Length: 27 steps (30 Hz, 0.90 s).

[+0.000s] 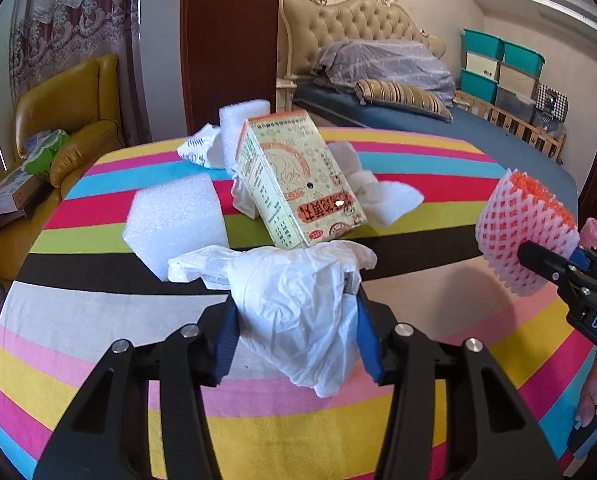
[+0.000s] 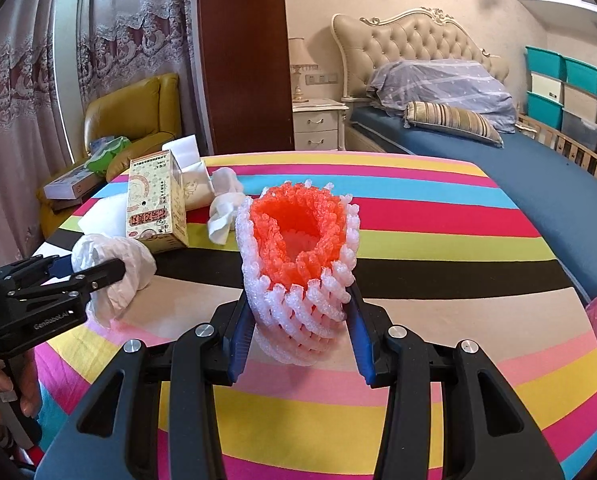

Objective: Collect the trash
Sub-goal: 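Grasp the pink foam net with the right tool while the left tool grasps the white plastic bag, then carry foam net and plastic bag to the wastebasket and open both tools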

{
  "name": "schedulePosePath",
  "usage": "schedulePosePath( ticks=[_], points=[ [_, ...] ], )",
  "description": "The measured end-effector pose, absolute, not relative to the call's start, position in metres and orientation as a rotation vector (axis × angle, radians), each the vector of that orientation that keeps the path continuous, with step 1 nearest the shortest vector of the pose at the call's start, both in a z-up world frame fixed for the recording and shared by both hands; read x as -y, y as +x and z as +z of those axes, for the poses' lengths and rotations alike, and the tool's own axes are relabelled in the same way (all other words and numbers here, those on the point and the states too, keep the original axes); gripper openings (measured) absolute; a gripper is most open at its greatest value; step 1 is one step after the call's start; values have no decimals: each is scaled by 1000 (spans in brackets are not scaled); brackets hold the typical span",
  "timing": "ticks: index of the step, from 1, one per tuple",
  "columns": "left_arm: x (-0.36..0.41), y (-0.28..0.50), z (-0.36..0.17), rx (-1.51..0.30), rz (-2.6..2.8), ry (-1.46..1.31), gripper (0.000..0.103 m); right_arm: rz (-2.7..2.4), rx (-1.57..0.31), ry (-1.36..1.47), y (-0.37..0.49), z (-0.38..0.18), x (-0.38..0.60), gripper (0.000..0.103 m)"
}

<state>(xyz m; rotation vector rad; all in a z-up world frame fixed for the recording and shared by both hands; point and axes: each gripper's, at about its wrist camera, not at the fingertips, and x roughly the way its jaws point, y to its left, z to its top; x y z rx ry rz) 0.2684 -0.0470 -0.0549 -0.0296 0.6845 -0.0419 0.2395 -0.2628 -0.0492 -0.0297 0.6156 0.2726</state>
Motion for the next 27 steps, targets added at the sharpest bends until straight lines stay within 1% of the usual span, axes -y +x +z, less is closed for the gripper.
schedulePosePath(
  ticks=[5,12,21,27],
  points=[
    [50,250,-46,-595,-36,-22,45,261,-585,-32,236,-47,263,41],
    [48,223,-33,-464,-39,-42,44,271,-561,-20,234,-44,267,41],
    [51,211,-26,-460,-59,-55,44,275,-530,-4,217,-34,277,41],
    [72,196,-21,-438,-101,-44,44,284,-523,-29,198,-32,281,41]
  ],
)
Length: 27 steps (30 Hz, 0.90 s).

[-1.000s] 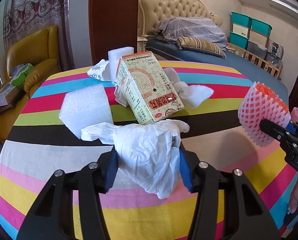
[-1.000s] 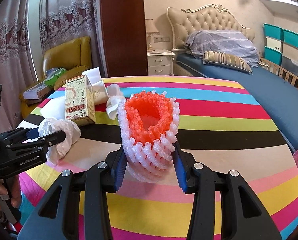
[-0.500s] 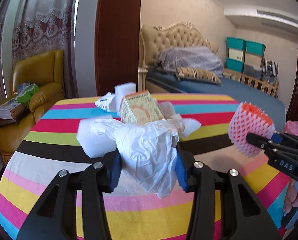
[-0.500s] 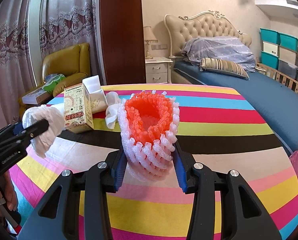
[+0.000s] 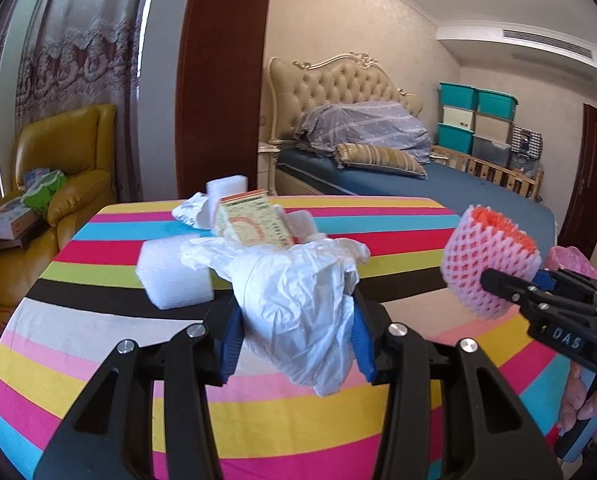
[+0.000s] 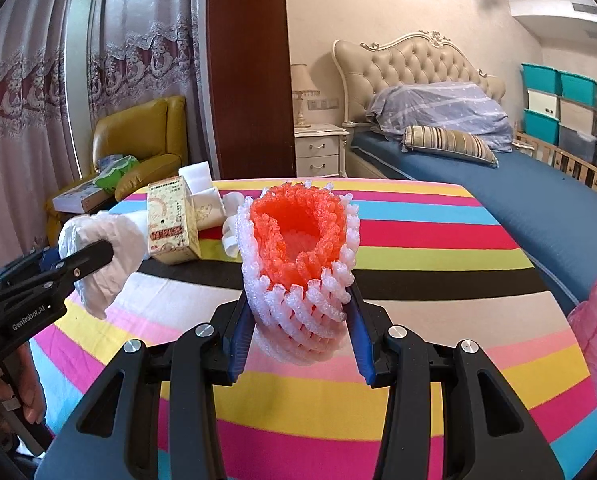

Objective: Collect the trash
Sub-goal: 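Carry foam net and plastic bag to the wastebasket and open both tools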

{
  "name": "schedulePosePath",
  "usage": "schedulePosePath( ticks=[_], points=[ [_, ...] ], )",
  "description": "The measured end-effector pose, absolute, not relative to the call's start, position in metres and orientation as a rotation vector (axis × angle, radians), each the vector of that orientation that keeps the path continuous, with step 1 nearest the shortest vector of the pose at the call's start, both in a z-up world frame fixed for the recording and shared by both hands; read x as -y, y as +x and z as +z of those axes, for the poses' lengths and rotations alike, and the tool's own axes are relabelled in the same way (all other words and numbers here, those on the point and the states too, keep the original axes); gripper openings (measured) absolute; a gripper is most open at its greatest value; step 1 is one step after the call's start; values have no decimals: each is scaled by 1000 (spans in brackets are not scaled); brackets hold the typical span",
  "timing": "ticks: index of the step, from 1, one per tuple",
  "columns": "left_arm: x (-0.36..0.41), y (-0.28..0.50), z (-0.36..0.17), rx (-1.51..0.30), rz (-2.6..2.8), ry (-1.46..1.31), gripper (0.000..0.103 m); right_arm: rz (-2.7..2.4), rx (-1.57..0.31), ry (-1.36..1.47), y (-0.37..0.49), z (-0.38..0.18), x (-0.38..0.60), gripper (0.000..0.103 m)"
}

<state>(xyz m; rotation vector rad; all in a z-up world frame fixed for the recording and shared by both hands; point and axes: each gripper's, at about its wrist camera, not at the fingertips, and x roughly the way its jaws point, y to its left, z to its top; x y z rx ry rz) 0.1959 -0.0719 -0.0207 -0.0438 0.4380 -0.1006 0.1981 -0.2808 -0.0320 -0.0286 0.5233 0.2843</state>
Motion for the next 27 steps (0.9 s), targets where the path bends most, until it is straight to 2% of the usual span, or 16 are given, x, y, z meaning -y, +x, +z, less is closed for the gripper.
schedulePosePath(
  ticks=[27],
  points=[
    [147,177,-14,-417,-221,91,45,220,-476,35,154,-24,339,42]
  ],
)
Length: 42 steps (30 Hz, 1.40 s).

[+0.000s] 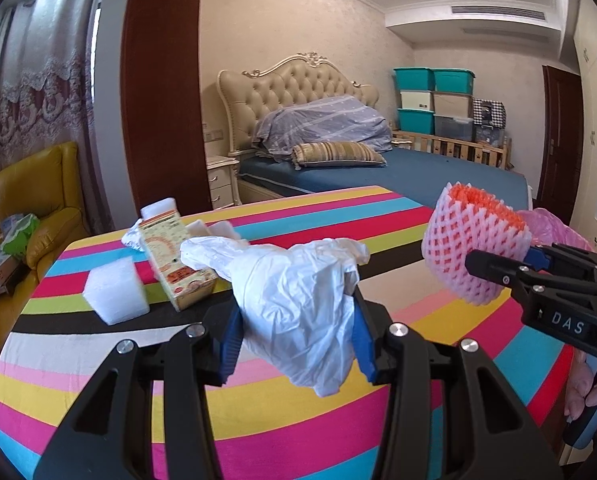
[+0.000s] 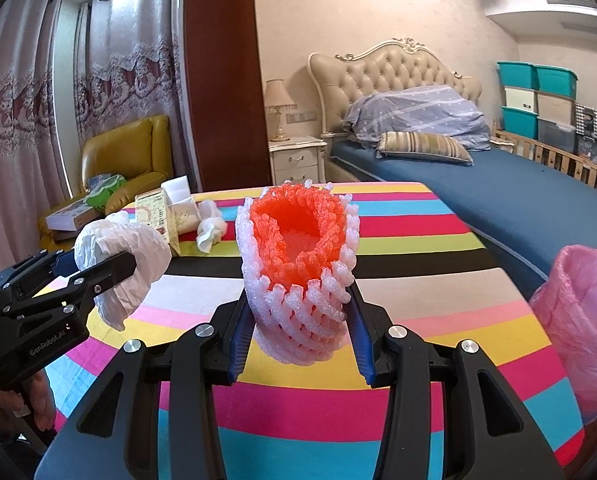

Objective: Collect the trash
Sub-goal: 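Carry foam net and plastic bag to the wastebasket and open both tools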

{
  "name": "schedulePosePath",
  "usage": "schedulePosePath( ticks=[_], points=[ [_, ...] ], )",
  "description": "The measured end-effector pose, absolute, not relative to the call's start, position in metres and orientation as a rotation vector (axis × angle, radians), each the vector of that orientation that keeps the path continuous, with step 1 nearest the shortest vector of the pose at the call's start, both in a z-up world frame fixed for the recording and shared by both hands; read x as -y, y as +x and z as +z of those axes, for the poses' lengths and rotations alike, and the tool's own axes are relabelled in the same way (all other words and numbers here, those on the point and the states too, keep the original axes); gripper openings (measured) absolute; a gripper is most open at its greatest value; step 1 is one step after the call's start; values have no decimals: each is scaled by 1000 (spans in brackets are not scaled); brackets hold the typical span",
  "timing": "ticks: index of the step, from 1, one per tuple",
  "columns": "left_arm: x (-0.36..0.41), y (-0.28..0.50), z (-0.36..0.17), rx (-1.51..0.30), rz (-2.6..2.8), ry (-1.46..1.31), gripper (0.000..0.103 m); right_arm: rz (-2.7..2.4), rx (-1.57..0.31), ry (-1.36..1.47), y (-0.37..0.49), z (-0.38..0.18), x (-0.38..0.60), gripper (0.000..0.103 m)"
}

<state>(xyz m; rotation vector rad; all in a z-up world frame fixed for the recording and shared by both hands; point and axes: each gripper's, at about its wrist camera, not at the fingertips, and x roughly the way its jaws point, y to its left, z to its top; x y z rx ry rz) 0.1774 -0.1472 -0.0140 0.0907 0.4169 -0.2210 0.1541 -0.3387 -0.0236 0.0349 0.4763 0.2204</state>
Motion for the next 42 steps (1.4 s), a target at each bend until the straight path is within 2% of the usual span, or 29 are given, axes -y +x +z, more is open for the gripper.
schedulePosePath(
  ticks=[11,24,42],
  points=[
    [204,182,-4,-415,-365,137,45,118,-466,50,136,-20,392,42],
    [309,188,-8,-475,-602,211,45,-56,-468,123,111,-28,483,42],
    [480,223,19,-423,-946,170,46,-338,-436,186,90,-37,632,42]
  ],
)
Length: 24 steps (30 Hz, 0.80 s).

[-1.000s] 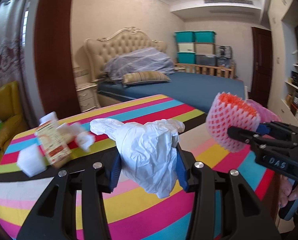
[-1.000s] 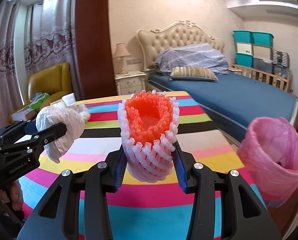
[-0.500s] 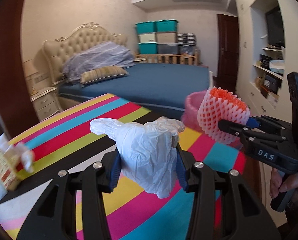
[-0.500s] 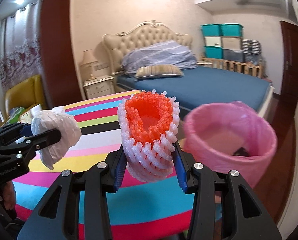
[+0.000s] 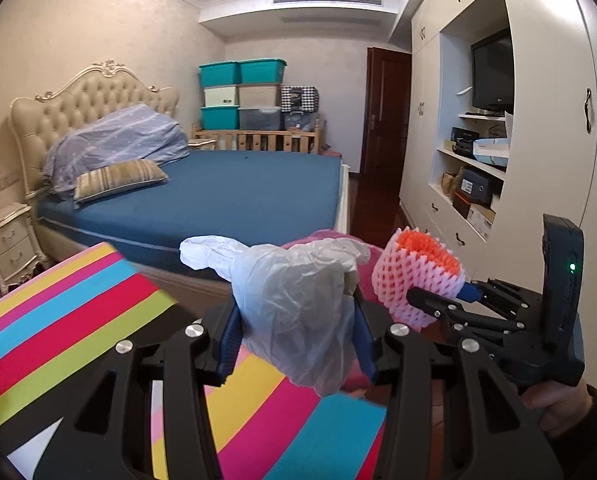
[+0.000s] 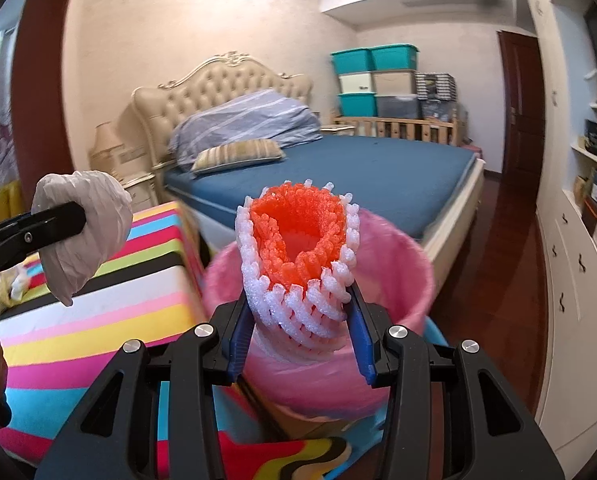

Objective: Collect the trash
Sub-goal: 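Carry foam net and plastic bag to the wastebasket and open both tools, then move both tools back over the table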

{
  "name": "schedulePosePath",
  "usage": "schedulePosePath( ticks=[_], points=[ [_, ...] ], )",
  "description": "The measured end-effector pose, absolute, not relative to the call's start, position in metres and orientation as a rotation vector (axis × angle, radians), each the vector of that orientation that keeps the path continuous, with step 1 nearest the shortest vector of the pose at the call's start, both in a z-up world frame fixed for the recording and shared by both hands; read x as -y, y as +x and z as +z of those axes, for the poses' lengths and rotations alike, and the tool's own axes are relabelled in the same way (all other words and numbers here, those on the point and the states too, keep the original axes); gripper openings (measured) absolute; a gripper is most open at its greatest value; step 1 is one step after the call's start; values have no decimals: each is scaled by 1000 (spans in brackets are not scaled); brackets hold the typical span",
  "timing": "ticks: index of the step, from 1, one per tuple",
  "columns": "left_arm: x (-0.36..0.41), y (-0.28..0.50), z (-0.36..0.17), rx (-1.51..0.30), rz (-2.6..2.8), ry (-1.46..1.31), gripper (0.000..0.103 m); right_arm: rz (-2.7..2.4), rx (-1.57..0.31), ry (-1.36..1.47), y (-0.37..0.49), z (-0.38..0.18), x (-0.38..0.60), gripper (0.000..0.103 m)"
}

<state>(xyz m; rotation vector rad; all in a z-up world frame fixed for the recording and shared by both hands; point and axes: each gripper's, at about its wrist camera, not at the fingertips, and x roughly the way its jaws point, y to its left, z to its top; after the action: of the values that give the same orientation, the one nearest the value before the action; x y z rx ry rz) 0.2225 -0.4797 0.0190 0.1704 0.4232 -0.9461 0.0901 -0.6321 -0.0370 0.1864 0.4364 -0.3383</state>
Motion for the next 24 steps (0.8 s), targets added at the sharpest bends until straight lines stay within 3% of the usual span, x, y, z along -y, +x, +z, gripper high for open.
schedulePosePath(
  ticks=[11,13,15,18,20,24],
  points=[
    [576,262,19,-473,-989,137,51,-366,-439,189,103,-43,677,46],
    [591,271,21,-488,-995,122,59,-352,-442,185,110,-45,680,52],
    [597,283,21,-520,-1003,80,74,-345,-456,174,118,-49,683,63],
    [593,293,28,-506,-946,38,86,-350,-465,177,121,-53,683,65],
    [581,296,31,-484,-923,30,92,-360,-457,179,116,-51,682,73],
    [543,295,35,-432,-829,71,98,-368,-434,187,101,-44,675,74]
  ],
)
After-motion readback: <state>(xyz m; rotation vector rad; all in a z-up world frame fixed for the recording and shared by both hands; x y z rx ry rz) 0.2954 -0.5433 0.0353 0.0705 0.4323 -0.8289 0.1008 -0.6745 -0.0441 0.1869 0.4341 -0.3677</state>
